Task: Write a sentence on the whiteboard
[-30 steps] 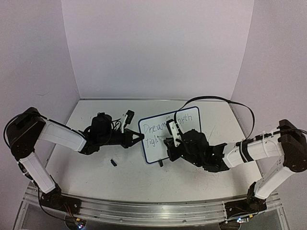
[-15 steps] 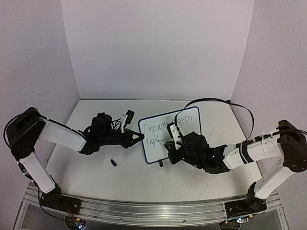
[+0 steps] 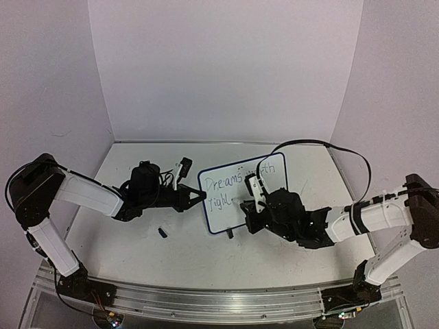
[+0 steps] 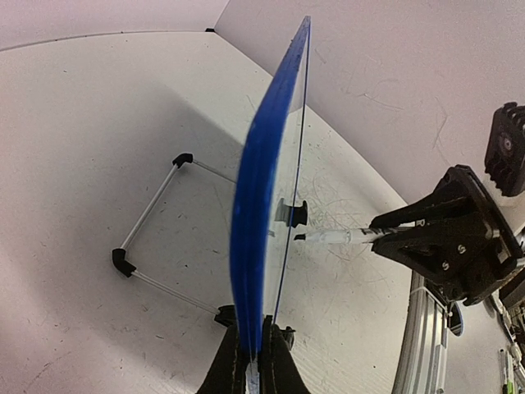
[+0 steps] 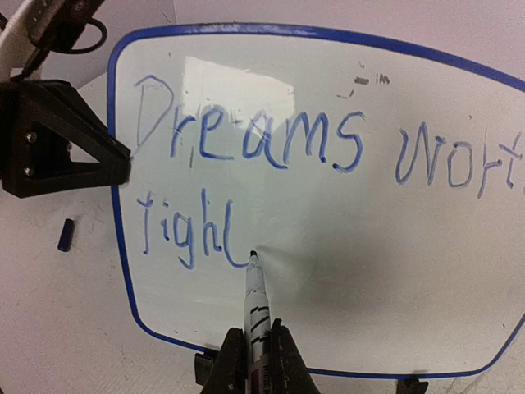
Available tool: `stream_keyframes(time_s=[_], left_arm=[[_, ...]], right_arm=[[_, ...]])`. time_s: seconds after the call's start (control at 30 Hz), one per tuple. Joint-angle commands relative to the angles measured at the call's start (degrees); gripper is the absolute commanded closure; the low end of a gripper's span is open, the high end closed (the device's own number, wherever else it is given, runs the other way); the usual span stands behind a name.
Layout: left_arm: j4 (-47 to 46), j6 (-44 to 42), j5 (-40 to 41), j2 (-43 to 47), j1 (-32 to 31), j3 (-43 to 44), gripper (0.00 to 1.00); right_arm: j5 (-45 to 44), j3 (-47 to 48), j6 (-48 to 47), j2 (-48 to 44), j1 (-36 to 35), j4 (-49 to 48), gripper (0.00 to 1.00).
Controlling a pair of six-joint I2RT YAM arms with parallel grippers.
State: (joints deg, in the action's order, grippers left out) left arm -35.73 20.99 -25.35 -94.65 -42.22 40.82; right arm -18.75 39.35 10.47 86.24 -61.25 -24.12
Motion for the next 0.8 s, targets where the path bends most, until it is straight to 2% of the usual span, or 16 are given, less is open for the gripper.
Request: stream_keyframes(time_s=[0.0,0.77], left_arm=[[0.6,-1.7,1.7,1.7,0.2,0.2,1.0],[0.6,-2.0,2.0,2.4,0.2,-0.5,1.0]], right_arm=[[4.1,0.0,-1.7,-3.0,0.1,-5.8,1.0],[0.2,4.6,-1.7,3.7,0.1,-4.9,1.0]])
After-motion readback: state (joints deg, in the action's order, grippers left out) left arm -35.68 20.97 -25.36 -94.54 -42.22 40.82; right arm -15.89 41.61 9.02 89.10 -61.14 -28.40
